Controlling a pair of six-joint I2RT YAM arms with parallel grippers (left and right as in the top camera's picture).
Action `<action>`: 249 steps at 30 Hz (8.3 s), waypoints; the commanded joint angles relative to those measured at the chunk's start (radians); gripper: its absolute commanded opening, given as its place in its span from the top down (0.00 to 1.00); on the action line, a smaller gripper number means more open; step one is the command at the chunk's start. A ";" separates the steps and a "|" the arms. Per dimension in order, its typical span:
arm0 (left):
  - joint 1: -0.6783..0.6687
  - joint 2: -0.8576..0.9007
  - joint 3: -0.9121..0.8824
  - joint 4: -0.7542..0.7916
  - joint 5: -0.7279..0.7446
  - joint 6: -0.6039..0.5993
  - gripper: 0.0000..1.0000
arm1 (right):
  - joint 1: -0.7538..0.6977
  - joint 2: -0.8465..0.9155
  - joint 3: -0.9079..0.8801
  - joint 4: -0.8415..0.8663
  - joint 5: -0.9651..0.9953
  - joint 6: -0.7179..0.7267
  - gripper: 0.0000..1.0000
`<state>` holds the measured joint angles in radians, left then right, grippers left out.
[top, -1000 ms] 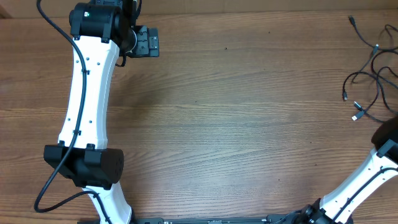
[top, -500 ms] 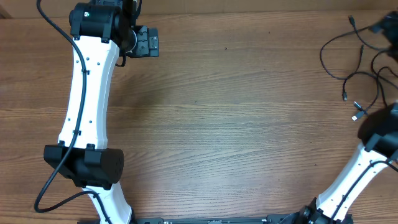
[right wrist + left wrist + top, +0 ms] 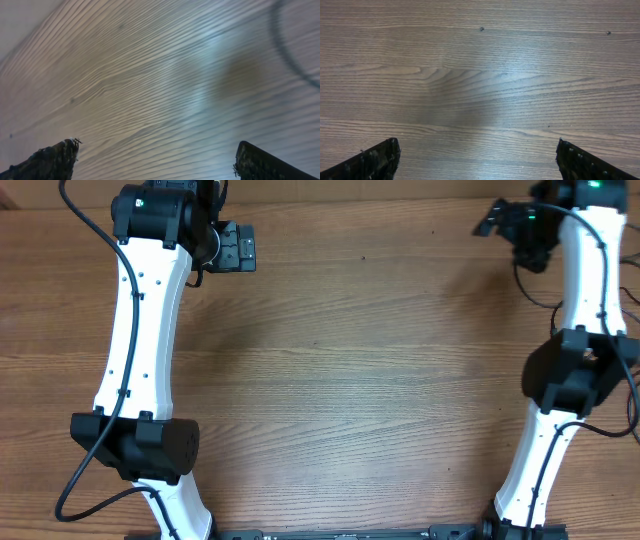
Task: Untangle cables
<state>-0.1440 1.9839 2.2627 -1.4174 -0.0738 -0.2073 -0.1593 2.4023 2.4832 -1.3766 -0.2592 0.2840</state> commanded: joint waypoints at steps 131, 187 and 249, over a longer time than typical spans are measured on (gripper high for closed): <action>0.101 -1.981 -2.258 1.348 -0.062 -0.128 0.00 | 0.129 -0.021 -0.005 0.009 -0.008 0.003 0.00; 0.099 -1.979 -2.257 1.346 0.012 -0.054 0.01 | 0.129 -0.021 -0.005 0.009 -0.008 0.003 0.00; 0.099 -1.979 -2.257 1.339 0.093 0.186 0.00 | 0.243 -0.044 -0.005 0.088 0.148 -0.001 0.00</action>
<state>-0.0502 0.0128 0.0086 -0.0776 0.0051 -0.0444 0.0349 2.4023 2.4809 -1.3170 -0.1814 0.2874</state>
